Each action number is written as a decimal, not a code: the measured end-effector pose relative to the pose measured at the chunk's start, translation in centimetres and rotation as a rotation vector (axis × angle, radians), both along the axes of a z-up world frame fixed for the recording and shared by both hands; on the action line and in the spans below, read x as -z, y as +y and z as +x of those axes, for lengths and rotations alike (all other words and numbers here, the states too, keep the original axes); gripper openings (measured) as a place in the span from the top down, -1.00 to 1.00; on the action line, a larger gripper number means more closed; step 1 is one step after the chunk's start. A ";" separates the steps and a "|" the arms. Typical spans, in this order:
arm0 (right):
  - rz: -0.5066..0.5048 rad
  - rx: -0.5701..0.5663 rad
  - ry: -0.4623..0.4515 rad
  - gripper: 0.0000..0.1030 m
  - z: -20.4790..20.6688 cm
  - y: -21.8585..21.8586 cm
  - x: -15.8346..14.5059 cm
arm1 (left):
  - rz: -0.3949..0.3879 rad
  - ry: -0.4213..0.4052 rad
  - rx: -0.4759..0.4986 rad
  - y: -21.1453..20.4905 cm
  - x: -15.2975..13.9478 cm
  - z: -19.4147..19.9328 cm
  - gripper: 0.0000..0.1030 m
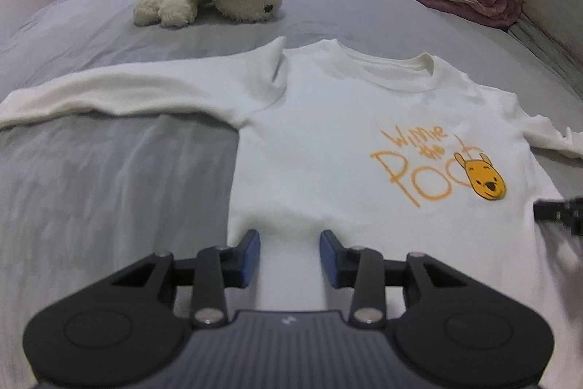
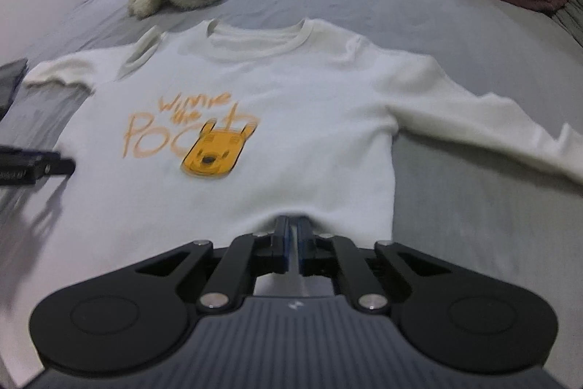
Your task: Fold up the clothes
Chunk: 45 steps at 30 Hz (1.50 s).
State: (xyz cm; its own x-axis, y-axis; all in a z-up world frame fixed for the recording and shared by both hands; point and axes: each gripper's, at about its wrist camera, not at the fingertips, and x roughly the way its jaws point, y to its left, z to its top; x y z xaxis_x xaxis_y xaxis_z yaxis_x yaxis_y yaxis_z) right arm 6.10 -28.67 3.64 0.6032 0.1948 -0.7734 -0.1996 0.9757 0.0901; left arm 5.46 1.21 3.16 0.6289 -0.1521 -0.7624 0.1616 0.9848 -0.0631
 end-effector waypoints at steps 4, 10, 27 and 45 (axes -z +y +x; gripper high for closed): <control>0.016 0.047 -0.023 1.00 2.6 -1.2 0.2 | 0.009 -0.025 0.010 0.0 0.1 1.8 0.24; 0.083 0.066 -0.055 1.00 5.4 -2.6 0.7 | -0.039 -0.039 -0.006 0.5 0.1 4.4 0.23; 0.113 0.283 -0.077 1.00 8.2 -9.0 0.6 | -0.070 -0.070 -0.129 3.4 -0.2 5.8 0.63; 0.004 0.460 -0.070 0.98 8.3 -14.4 0.1 | -0.066 -0.035 -0.069 1.7 -0.4 5.3 0.58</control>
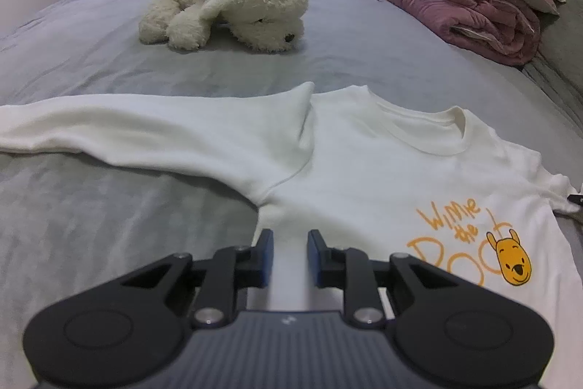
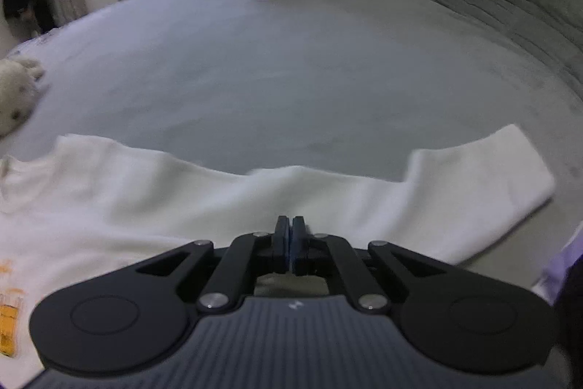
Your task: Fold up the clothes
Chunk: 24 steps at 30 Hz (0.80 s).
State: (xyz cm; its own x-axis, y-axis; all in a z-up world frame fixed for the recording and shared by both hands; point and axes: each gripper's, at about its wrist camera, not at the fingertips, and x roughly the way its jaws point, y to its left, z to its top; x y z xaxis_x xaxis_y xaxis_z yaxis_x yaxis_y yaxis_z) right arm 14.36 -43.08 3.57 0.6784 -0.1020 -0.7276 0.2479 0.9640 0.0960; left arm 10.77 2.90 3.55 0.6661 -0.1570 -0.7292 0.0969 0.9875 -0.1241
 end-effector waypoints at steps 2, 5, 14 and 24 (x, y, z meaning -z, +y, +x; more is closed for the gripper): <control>0.063 0.004 -0.007 0.71 -0.1 -1.2 -0.1 | 0.002 -0.003 -0.001 -0.1 -0.2 -0.1 0.58; 0.059 -0.047 -0.056 0.65 0.0 -1.2 -1.4 | 0.008 -0.011 0.000 -0.1 -0.5 -0.3 0.57; -0.136 -0.352 -0.104 -0.26 3.0 3.6 -1.6 | 0.011 -0.016 0.007 0.0 -0.5 0.1 0.57; -0.215 -0.550 -0.016 0.90 6.5 7.3 0.3 | 0.027 -0.024 0.017 -0.1 -0.2 0.1 0.57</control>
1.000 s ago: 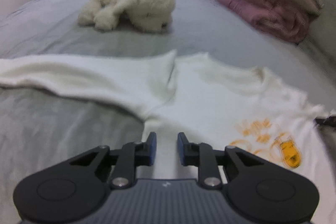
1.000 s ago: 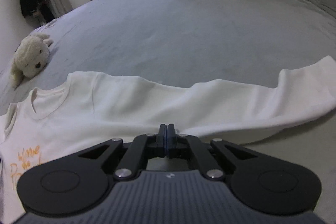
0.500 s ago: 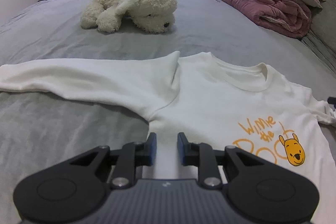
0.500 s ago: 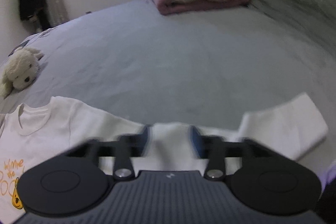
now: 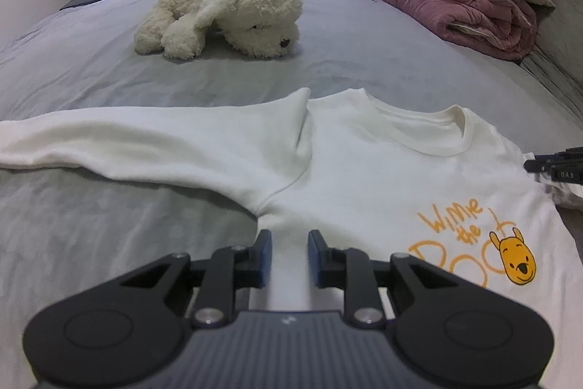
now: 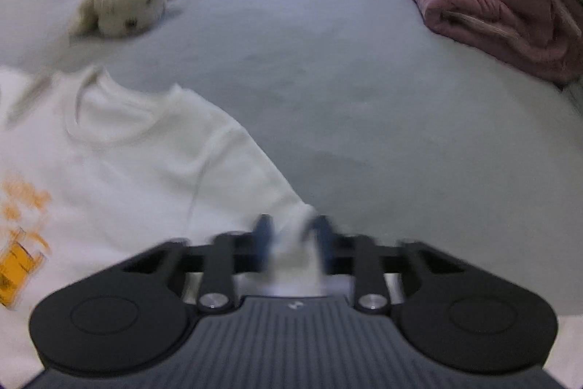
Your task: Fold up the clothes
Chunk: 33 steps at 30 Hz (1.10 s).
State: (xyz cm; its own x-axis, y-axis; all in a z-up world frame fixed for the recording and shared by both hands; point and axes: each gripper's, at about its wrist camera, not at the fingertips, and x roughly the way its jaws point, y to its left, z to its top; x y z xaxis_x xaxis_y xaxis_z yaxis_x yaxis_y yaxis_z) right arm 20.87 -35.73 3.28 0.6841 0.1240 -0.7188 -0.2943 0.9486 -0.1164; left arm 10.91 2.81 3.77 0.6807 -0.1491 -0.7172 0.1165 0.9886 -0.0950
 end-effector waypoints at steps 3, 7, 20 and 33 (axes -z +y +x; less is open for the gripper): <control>0.002 0.062 -0.061 0.92 -0.2 0.0 -1.2 | -0.011 -0.003 -0.014 0.2 -0.1 0.0 0.57; -0.085 0.096 -0.153 0.93 -0.4 1.5 -1.8 | 0.034 -0.006 -0.071 0.3 -0.4 0.0 0.57; -0.240 0.168 -0.112 0.83 0.2 3.5 1.1 | -0.048 0.063 -0.169 2.8 -0.3 0.5 0.52; -0.026 0.007 -0.036 0.40 -8.0 5.7 -0.1 | -0.062 0.082 -0.158 3.0 0.0 0.6 0.49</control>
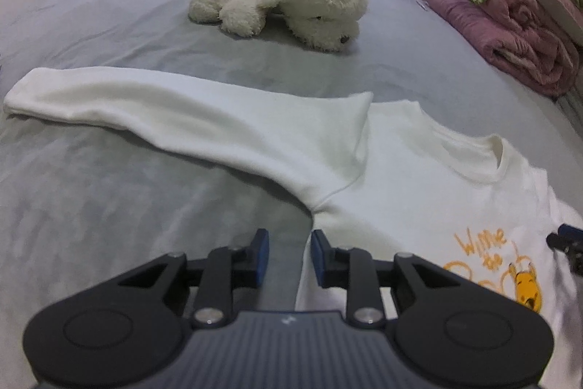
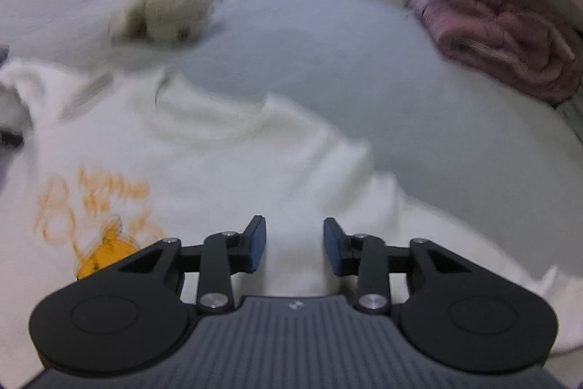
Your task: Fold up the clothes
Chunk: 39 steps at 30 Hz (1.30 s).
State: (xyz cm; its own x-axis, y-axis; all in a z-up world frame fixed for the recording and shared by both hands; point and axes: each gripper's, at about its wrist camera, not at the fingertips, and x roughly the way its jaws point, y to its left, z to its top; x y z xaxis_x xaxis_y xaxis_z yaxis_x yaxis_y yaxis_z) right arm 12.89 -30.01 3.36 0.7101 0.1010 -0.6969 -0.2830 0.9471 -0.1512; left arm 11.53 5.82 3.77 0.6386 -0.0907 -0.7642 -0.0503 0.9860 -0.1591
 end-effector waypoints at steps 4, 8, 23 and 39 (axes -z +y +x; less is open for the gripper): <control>-0.013 0.125 -0.026 0.08 0.6 -2.1 0.5 | -0.004 0.004 0.003 0.2 0.0 0.0 0.49; 0.081 0.236 -0.047 0.37 -0.2 -4.0 -1.0 | -0.033 -0.001 -0.008 0.6 -0.2 0.1 0.49; 0.517 0.325 0.089 0.86 -0.2 -7.2 0.7 | -0.056 -0.057 0.000 0.2 0.7 0.6 0.72; 0.227 0.298 -0.016 0.94 0.4 -4.3 1.7 | -0.021 -0.078 -0.021 1.1 0.8 0.6 1.00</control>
